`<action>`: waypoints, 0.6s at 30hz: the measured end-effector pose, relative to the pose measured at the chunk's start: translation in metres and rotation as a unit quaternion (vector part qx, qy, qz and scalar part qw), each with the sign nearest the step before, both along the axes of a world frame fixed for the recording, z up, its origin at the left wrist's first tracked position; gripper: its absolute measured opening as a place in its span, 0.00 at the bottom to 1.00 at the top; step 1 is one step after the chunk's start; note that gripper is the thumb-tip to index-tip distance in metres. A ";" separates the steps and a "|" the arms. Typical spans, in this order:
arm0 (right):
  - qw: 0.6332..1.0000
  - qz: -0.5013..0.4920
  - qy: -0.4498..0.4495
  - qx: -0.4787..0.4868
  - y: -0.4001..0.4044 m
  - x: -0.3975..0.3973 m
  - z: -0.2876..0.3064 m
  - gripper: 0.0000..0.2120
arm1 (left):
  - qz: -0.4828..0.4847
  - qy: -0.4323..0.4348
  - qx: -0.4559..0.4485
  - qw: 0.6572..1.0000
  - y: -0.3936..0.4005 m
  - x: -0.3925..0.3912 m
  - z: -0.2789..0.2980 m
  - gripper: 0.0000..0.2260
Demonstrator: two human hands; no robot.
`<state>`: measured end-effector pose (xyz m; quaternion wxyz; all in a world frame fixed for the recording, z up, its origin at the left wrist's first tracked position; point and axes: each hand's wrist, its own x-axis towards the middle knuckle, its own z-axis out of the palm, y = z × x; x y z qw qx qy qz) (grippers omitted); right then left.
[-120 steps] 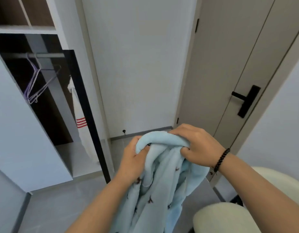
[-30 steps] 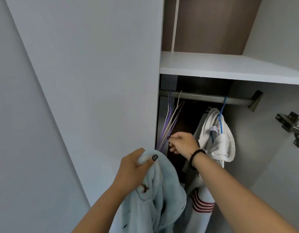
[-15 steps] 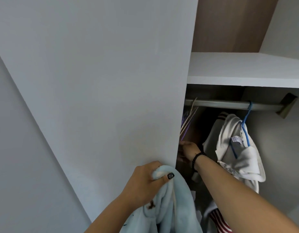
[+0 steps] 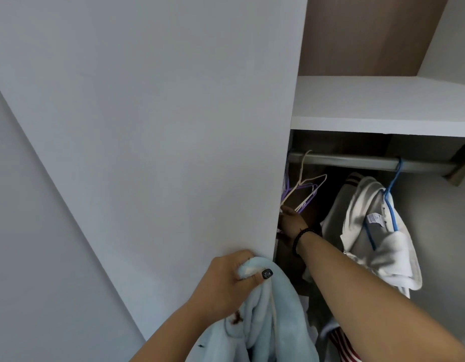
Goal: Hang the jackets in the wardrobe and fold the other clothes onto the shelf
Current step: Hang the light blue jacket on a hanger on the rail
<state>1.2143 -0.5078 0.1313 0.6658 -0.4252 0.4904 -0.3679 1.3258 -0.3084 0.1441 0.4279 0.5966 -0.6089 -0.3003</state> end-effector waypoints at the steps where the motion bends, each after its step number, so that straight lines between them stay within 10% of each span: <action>1: 1.000 -0.003 -0.003 -0.004 -0.001 0.001 0.001 0.20 | 0.004 0.000 0.003 1.000 0.001 -0.001 0.000 0.10; 9: 0.994 0.018 -0.102 0.030 0.005 -0.007 0.001 0.12 | 0.029 0.001 0.000 1.000 0.008 -0.012 0.000 0.10; 13: 0.995 0.005 -0.095 0.011 0.007 -0.018 0.002 0.10 | -0.003 -0.174 -0.037 0.984 0.006 -0.029 0.003 0.13; 18: 0.997 -0.062 -0.017 -0.029 0.006 -0.040 0.002 0.10 | -0.082 -0.514 -0.265 0.812 -0.008 -0.049 0.010 0.11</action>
